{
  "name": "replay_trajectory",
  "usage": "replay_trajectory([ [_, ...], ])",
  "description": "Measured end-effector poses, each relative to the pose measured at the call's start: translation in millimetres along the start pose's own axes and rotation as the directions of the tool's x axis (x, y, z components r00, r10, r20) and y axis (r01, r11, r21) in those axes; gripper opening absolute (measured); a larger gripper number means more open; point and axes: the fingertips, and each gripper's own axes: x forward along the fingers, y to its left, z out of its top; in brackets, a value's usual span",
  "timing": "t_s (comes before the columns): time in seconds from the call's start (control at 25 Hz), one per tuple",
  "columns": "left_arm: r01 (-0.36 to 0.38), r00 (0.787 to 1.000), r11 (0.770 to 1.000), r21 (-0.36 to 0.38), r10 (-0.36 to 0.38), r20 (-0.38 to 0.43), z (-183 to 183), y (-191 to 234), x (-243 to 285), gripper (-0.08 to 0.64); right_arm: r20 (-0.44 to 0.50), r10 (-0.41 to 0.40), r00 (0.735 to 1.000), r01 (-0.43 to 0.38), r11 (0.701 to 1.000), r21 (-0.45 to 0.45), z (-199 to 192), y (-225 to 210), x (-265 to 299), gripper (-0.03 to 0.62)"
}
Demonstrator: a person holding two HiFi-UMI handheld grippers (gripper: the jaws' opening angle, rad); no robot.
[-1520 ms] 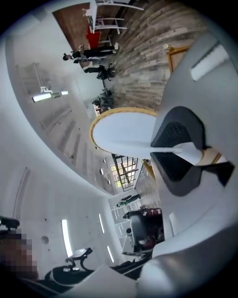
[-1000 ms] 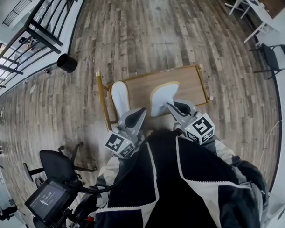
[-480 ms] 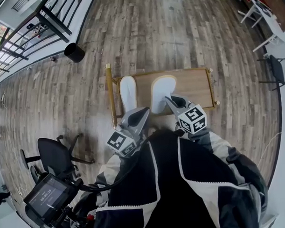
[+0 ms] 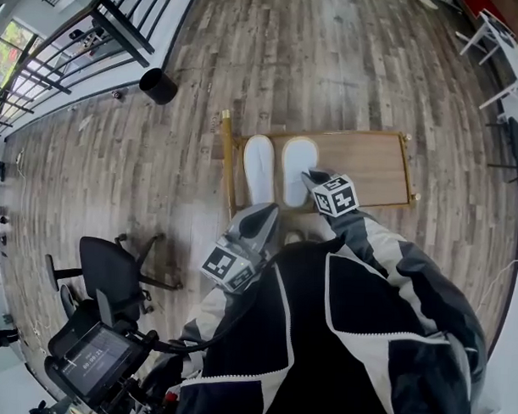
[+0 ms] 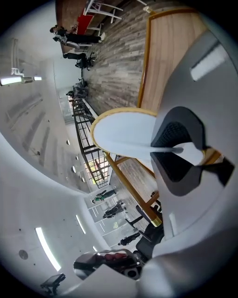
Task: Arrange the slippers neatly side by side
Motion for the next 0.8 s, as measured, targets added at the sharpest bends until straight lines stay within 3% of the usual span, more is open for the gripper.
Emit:
replay_trajectory([
  [0.2,-0.031,0.999,0.999,-0.012,0.031,0.014,-2,9,-13,0.015,-0.048,-0.021,0.999,0.021,1.0,0.007,-12,-8,34,0.028],
  [0.44,-0.03,1.0,1.0,-0.008,0.03,0.002,-8,7,-21,0.015,-0.148,-0.103,0.984,0.11,0.993,0.036,-25,-34,62,0.031],
  [0.64,-0.021,1.0,1.0,0.001,0.021,0.019,-5,7,-19,0.015,-0.211,-0.104,0.972,0.106,0.994,-0.002,-28,-44,80,0.033],
  [0.76,-0.031,0.999,0.999,-0.009,0.031,0.028,-5,10,-21,0.015,-0.233,-0.09,0.968,0.089,0.996,-0.016,-31,-44,89,0.099],
  [0.8,-0.038,0.999,0.999,-0.011,0.038,0.022,-6,11,-23,0.015,-0.242,-0.082,0.967,0.08,0.997,-0.017,-33,-42,92,0.148],
])
